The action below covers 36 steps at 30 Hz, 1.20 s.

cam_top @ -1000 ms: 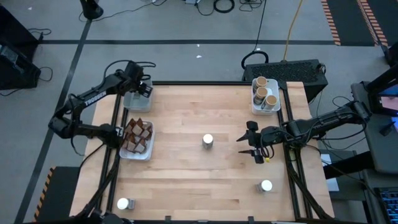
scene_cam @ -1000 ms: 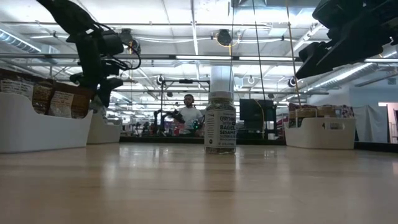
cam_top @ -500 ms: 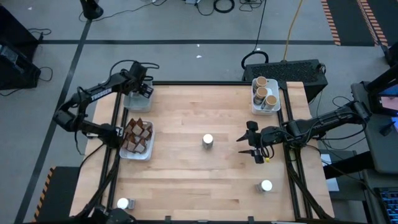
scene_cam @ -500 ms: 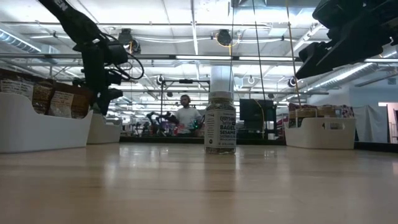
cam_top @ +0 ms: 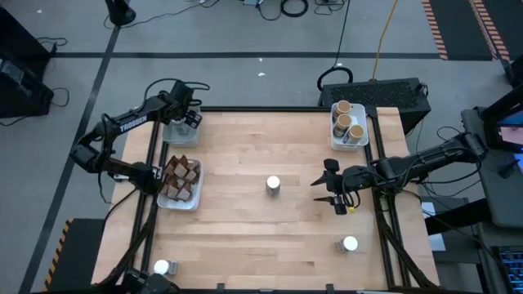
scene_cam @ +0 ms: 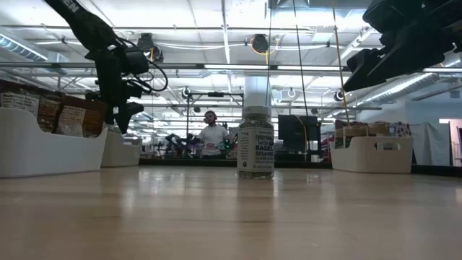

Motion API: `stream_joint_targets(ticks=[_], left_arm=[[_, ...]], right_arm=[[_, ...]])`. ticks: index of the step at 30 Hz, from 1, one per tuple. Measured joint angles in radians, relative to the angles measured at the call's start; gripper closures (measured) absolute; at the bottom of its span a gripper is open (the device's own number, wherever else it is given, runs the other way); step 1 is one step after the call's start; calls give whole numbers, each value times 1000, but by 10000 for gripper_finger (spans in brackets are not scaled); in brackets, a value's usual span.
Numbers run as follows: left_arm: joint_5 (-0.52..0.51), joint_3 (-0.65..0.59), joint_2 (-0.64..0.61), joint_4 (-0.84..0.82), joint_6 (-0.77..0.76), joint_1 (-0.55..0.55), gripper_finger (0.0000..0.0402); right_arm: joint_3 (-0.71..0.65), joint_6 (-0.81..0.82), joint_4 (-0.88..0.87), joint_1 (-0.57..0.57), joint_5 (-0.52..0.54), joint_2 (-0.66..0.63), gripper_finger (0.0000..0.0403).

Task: Sort spices by type
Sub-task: Put the white seasoning bottle into the gray bin

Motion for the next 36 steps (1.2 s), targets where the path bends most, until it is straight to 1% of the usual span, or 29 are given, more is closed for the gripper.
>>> stream_joint_targets(ticks=[6,10,17,19,22,25,28,36], left_arm=[[3,0,-2,-1,0,0,120],[10,2,-24,-6,0,-5,120],[19,59,-129,-7,-1,-44,119],[41,74,-164,-4,-20,-67,119],[128,88,-210,0,-54,-112,119],[203,92,-247,-5,-99,-183,119],[238,93,-279,-18,-139,-273,119],[245,101,-308,-112,-294,-596,119]], right_arm=[[0,0,0,0,0,0,177],[0,-1,0,0,0,0,177],[0,-21,33,0,0,0,177],[0,-29,48,0,0,0,177],[0,-42,61,0,0,0,177],[0,-45,68,0,0,0,177],[0,-45,87,0,0,0,177],[0,-53,114,0,0,0,177]])
